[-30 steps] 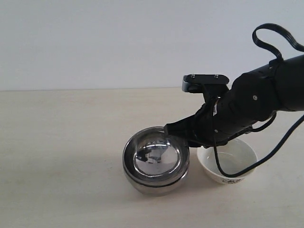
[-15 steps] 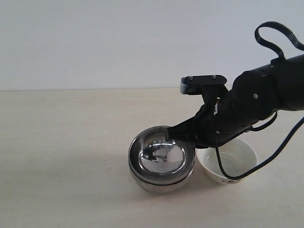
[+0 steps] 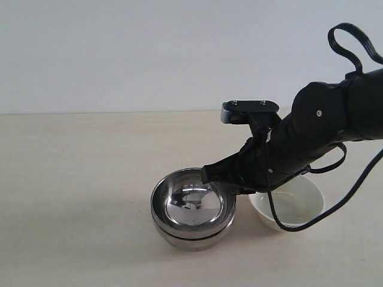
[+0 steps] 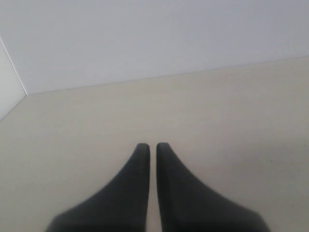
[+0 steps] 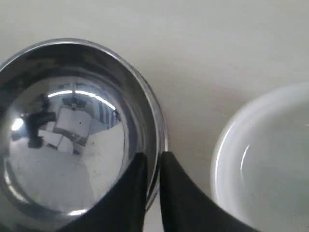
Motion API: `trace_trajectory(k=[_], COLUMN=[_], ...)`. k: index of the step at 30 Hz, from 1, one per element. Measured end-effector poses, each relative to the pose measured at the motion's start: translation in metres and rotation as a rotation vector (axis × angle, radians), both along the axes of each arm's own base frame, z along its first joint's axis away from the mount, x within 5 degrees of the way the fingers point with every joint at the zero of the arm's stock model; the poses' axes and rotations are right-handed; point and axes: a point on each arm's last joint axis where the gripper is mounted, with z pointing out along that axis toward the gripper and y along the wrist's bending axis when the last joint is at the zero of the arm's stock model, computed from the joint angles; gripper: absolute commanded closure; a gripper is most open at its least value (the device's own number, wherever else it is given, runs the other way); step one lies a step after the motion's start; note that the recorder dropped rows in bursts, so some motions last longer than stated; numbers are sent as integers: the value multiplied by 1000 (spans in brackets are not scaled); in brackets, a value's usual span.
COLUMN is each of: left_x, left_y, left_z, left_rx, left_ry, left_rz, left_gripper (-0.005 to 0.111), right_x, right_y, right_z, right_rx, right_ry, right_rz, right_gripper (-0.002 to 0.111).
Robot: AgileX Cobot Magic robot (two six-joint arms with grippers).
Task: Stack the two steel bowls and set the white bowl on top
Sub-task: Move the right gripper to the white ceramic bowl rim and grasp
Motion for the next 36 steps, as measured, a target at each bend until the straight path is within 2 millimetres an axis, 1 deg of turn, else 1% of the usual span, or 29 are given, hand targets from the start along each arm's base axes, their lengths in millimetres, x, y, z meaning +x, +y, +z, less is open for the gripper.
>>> trace_trajectory(k=[3,4,10,12,15,19,22,25,36], left_x=[0,0,0,0,0,0,0,0,0], left_y=[0,0,0,0,0,0,0,0,0], left_z=[0,0,0,0,0,0,0,0,0], left_rx=[0,0,0,0,0,0,0,0,0], left_ry=[0,0,0,0,0,0,0,0,0], left_rz=[0,0,0,0,0,0,0,0,0], left_gripper=[103,103,103,103,103,103,103,103,103], right_x=[0,0,1,2,7,13,17,20,25], right_y=[0,0,0,-3,-15,-45,-66,-81,-105], right_z=[0,0,1,4,11,25,27,26,24], right_rx=[-2,-2,2,8,16,20,8,-12,-40], right_ry=[-1,-1,-15,-21,-34,-34,-2,20,52], right_rz=[3,3,3,-13,-51,-131,-187,-222,-277], right_gripper=[60,58,58,58,58,58,58,58,58])
